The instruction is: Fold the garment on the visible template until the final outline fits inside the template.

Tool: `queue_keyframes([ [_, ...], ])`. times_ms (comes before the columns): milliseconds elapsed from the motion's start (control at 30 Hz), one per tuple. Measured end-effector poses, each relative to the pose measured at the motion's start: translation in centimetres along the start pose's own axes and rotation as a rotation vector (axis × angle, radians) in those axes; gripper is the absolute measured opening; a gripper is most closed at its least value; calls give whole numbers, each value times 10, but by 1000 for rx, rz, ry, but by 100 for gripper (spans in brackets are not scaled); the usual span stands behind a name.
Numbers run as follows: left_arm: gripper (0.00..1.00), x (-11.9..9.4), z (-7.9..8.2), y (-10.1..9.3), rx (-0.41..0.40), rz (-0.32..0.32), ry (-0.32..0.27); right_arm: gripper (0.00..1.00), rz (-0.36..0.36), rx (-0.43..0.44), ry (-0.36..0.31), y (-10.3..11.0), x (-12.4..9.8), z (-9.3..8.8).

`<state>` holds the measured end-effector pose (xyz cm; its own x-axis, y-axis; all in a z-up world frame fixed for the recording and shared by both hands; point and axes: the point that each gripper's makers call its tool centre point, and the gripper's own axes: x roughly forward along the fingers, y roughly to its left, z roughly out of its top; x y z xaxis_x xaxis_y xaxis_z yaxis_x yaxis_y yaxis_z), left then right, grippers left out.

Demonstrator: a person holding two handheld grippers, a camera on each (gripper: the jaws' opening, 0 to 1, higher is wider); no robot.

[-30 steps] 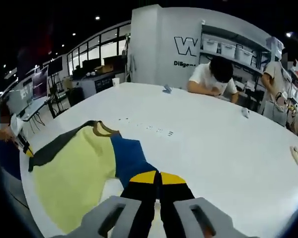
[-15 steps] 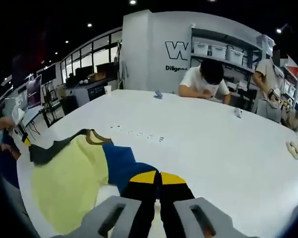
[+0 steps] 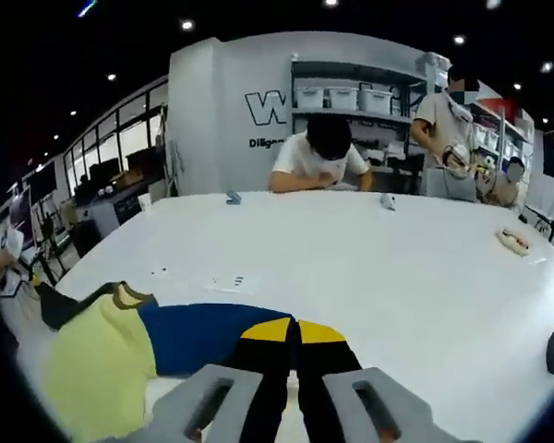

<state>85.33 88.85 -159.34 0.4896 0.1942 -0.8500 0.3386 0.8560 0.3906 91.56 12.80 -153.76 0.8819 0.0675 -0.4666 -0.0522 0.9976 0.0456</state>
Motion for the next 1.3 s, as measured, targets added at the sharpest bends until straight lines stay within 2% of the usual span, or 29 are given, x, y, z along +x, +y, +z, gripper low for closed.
queue_keyframes([
  [100, 6, 0, 2, -2, -15, -5, -5, 0, -32, -41, 47, -19, 7, -6],
  [133, 6, 6, 5, 4, -15, -3, 1, 0, -35, -49, 50, -22, 9, -7],
  [233, 6, 21, 7, 28, 66, 48, 46, 0, -46, -58, 64, -28, 12, -8],
  [333, 6, 20, -1, 34, 97, 72, 85, 0, -61, -92, 100, -38, 20, -13],
  [433, 6, 33, -7, 44, 78, 67, 112, 0, -71, -99, 112, -46, 28, -15],
  [467, 6, 29, -6, 44, 73, 78, 132, 0, -77, -91, 119, -50, 31, -15],
  [633, 6, 42, -21, 55, 37, 79, 175, 0, -94, -109, 150, -50, 28, -20],
  [667, 6, 42, -24, 59, 97, 95, 198, 0, -92, -102, 156, -48, 29, -22],
  [700, 7, 43, -23, 60, 134, 110, 195, 0, -91, -93, 165, -48, 29, -24],
  [767, 8, 37, -18, 51, 122, 103, 164, 0, -78, -109, 174, -45, 31, -27],
  [833, 13, 43, -11, 45, 95, 57, 114, 0, -53, -114, 176, -44, 36, -30],
  [867, 17, 41, -9, 37, 64, 31, 98, 0, -50, -111, 174, -44, 37, -30],
  [900, 24, 35, -10, 33, 50, 38, 93, 0, -38, -108, 175, -44, 37, -28],
  [933, 29, 39, -9, 30, 46, 23, 76, 0, -26, -100, 178, -42, 37, -29],
  [967, 34, 38, -2, 21, 24, -13, 27, 1, -9, -90, 182, -41, 38, -30],
  [1000, 39, 34, 7, 16, -44, -26, -36, 5, -3, -87, 183, -40, 38, -30],
  [1033, 41, 28, 19, 8, -102, -52, -114, 7, 2, -91, 185, -38, 36, -31],
  [1067, 42, 19, 27, -2, -156, -82, -164, 8, 7, -95, 188, -37, 35, -32],
  [1100, 41, 15, 30, -7, -171, -101, -188, 9, 12, -99, 194, -37, 34, -33],
  [1167, 43, 11, 44, -13, -123, -119, -248, 9, 18, -100, 196, -36, 31, -33],
  [1267, 50, 9, 40, -17, -94, -121, -261, 12, 31, -92, 191, -30, 24, -32],
  [1300, 52, 9, 45, -24, -47, -144, -291, 13, 37, -87, 192, -27, 23, -31],
])
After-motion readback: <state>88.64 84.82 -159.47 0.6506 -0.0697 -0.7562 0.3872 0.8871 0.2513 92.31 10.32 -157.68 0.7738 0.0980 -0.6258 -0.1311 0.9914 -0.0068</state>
